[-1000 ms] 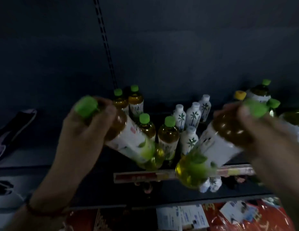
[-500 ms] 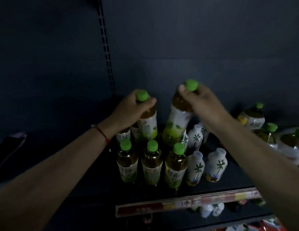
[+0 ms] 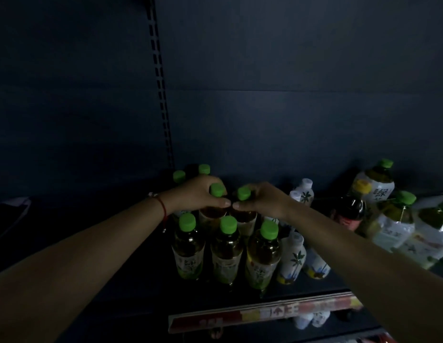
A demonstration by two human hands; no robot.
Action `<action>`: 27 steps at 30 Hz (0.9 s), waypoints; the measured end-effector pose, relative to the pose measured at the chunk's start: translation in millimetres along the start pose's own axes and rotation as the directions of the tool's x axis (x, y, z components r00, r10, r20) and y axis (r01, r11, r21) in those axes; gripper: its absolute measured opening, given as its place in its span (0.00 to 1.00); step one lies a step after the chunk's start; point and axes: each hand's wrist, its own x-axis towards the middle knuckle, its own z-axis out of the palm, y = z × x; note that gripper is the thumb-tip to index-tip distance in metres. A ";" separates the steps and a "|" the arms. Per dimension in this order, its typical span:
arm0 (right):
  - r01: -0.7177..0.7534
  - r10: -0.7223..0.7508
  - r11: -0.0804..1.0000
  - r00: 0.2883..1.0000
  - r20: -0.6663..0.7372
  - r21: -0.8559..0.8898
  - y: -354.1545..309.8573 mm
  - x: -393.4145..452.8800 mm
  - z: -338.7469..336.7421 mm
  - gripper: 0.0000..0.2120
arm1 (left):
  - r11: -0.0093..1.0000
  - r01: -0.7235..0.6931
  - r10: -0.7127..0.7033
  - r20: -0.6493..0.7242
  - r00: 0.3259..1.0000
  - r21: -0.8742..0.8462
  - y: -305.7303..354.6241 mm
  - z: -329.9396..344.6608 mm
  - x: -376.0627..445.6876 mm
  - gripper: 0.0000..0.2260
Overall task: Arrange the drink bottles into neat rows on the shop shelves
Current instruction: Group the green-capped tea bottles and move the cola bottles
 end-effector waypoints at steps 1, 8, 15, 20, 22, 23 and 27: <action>0.000 0.000 1.000 1.000 0.004 0.007 3.1 1.5 0.2 0.10 | 1.000 0.007 -0.007 -0.008 1.000 -0.020 -2.4 2.6 -0.1 0.13; 0.014 -0.014 0.999 1.000 -0.017 -0.033 9.2 -2.3 -4.2 0.13 | 0.998 0.016 -0.014 -0.041 0.999 0.061 -12.8 2.8 6.6 0.13; 0.089 -0.114 0.975 0.987 -0.113 -0.204 11.4 -40.2 -26.2 0.21 | 0.971 -0.043 0.092 -0.204 0.975 0.236 61.4 -4.8 -13.6 0.13; 0.137 -0.326 0.853 0.893 -0.310 -0.503 35.5 -90.9 -88.4 0.18 | 0.843 -0.281 0.399 -0.182 0.899 0.459 151.1 53.0 -42.6 0.16; 0.104 -0.372 0.826 0.839 -0.397 -0.554 51.8 -111.9 -120.0 0.15 | 0.813 -0.302 0.420 -0.141 0.896 0.498 174.4 89.5 -32.4 0.19; 0.069 -0.378 0.820 0.810 -0.448 -0.568 59.7 -124.1 -136.1 0.14 | 0.830 -0.282 0.380 -0.117 0.918 0.481 184.7 108.8 -23.2 0.23; -0.149 -0.283 0.816 0.740 -0.611 -0.559 116.7 -164.3 -195.7 0.17 | 0.959 -0.080 0.108 -0.088 0.990 0.273 219.2 176.2 35.4 0.40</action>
